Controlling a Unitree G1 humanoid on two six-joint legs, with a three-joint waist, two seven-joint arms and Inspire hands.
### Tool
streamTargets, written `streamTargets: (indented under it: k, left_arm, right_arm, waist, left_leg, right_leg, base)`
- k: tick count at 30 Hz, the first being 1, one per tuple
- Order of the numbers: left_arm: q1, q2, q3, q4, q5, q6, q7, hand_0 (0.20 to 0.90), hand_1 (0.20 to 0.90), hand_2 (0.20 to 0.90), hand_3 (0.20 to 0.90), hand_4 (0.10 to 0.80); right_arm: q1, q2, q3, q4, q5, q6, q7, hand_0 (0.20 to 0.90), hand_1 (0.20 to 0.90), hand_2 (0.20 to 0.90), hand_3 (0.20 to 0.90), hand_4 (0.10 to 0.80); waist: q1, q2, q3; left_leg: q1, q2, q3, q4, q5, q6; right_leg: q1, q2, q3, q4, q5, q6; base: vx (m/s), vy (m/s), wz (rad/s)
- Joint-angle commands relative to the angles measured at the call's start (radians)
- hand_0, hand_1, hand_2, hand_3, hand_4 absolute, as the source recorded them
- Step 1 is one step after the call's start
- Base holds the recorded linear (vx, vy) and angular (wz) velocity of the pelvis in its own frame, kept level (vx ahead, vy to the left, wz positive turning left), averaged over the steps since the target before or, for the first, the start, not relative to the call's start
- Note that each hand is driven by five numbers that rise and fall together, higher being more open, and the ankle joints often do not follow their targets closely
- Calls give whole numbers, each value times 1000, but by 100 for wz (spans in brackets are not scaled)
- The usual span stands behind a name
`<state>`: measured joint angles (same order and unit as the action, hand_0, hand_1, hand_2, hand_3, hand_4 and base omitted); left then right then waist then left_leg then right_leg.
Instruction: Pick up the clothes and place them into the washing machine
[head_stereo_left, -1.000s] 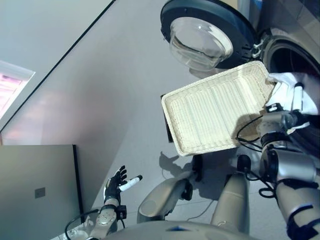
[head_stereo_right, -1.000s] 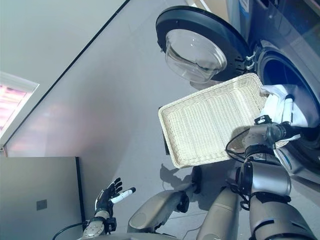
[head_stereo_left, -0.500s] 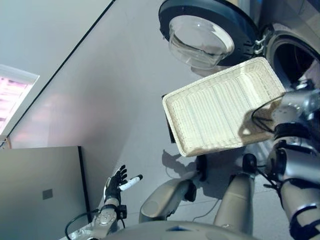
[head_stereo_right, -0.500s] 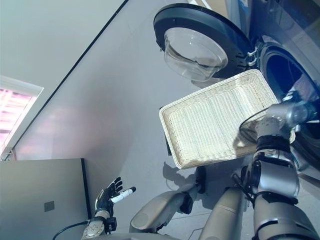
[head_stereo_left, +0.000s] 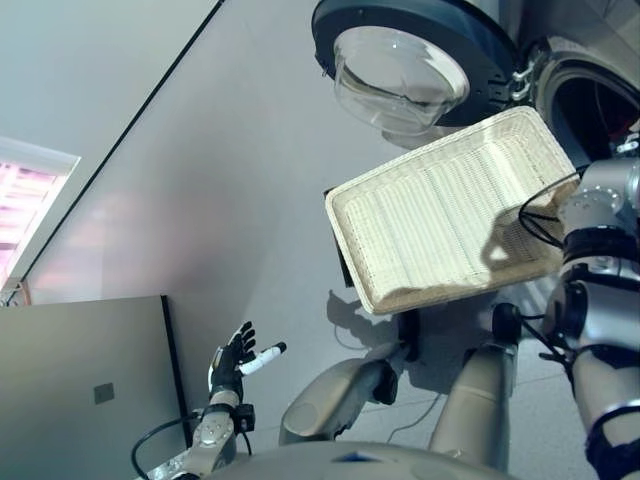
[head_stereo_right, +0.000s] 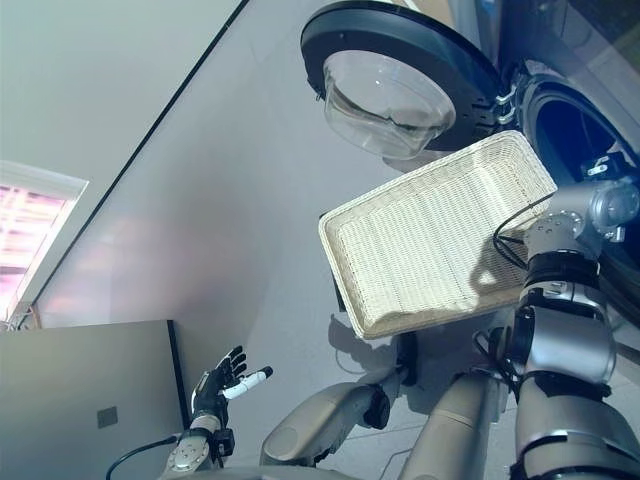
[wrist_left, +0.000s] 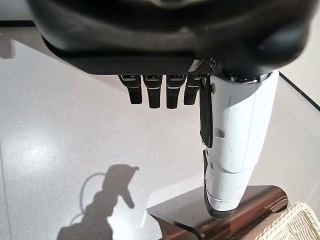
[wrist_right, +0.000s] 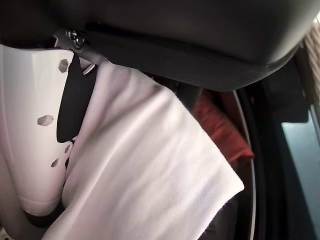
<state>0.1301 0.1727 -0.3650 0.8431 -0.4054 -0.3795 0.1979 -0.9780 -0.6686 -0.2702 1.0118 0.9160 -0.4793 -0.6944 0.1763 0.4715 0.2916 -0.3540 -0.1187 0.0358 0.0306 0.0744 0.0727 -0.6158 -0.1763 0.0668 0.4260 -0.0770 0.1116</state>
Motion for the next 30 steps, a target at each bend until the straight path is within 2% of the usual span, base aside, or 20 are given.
streamTargets:
  k: [1,3,4,5,9,10,19,30]
  left_arm:
    - [6,41,32,59,-36,-42,32,900,900,900,900,800]
    - [8,40,31,68,-30,-38,32,900,900,900,900,800]
    - [7,39,32,68,-29,-38,32,900,900,900,900,800]
    - [5,38,32,69,-22,-40,33,900,900,900,900,800]
    - [2,39,37,68,-19,-38,32,900,900,900,900,800]
    - [4,36,36,71,-20,-37,30,900,900,900,900,800]
    - [6,35,43,88,-22,-28,20,900,900,900,900,800]
    - [7,50,61,96,11,-21,29,900,900,900,900,800]
  right_arm:
    - [-5,-62,103,-30,-85,-53,52,900,900,900,900,800]
    - [15,-48,109,20,-83,-33,72,900,900,900,900,800]
    - [10,-51,111,26,-78,-33,78,373,373,373,373,424]
    - [14,-44,123,66,-84,-15,86,200,200,200,200,300]
    - [15,-34,136,102,-68,-2,106,200,200,200,200,300]
    - [20,-23,140,105,-65,1,116,900,900,900,900,800]
    - [38,5,153,165,-33,32,154,900,900,900,900,800]
    - [26,-5,233,290,-131,115,149,900,900,900,900,800]
  waist:
    - [13,-7,-95]
    - [14,-11,-99]
    - [15,-10,-98]
    - [18,-13,-101]
    - [19,-17,-102]
    - [18,-19,-101]
    - [13,-29,-94]
    - [17,-42,-92]
  left_leg:
    - [-61,-1,17,96,-16,-71]
    - [-55,-2,18,98,-28,-70]
    - [-59,-1,19,96,-19,-70]
    - [-58,-1,21,95,-18,-70]
    - [-58,2,21,92,-17,-70]
    - [-59,2,21,92,-16,-70]
    - [-63,3,26,93,-12,-69]
    - [-67,4,25,95,-14,-71]
  right_leg:
    - [98,7,-14,-156,100,-63]
    - [103,7,-13,-149,89,-62]
    - [100,9,-13,-153,100,-63]
    - [102,8,-12,-159,104,-63]
    - [104,9,-13,-165,108,-63]
    - [105,11,-12,-166,110,-63]
    - [104,14,-10,-171,117,-67]
    - [104,17,-12,-168,112,-69]
  base:
    - [0,0,0]
    - [0,0,0]
    - [0,0,0]
    - [-34,2,-1]
    - [0,0,0]
    - [0,0,0]
    - [-5,1,0]
    - [-12,-1,0]
